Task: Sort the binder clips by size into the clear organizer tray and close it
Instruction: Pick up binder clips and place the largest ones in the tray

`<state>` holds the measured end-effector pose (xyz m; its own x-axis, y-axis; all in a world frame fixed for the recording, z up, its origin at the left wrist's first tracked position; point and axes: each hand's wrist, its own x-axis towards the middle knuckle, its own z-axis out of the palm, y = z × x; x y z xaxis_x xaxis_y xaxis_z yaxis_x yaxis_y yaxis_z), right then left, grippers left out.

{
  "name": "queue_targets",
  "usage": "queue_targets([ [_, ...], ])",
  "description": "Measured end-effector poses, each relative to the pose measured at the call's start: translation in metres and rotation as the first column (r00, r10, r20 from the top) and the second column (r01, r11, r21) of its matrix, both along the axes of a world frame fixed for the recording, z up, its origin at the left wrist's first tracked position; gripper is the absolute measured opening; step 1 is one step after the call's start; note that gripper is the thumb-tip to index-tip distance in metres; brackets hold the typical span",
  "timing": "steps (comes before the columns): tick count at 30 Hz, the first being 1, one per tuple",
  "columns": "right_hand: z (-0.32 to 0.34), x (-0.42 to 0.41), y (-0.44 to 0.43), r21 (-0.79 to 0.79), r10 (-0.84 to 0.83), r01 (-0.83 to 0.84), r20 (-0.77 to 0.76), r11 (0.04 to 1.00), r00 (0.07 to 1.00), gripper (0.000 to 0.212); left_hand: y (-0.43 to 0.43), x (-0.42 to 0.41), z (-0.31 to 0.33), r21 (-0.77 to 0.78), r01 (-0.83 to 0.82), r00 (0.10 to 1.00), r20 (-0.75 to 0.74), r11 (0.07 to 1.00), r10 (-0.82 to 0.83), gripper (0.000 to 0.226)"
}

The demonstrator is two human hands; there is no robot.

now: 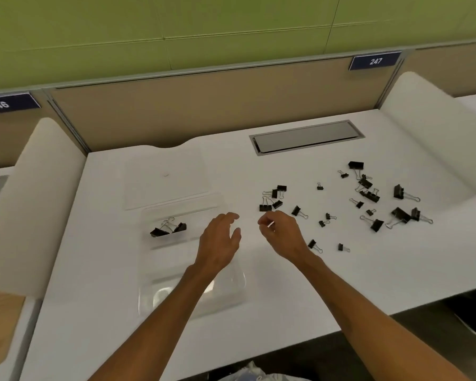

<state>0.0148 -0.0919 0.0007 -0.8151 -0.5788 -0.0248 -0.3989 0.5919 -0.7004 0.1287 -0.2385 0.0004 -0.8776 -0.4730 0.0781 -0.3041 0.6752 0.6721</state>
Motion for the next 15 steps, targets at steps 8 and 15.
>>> queue_targets([
  [8,0.003,-0.033,0.139,-0.028,-0.035,0.035,-0.003,0.999,0.999,0.011,0.13,-0.036,0.005,0.023,0.006,1.0,-0.011,1.0,-0.005,0.033],
  [15,0.004,-0.063,0.243,-0.022,-0.066,0.066,-0.011,0.998,0.998,0.013,0.214,-0.06,0.003,0.072,0.024,0.999,-0.023,0.997,-0.023,0.033],
])
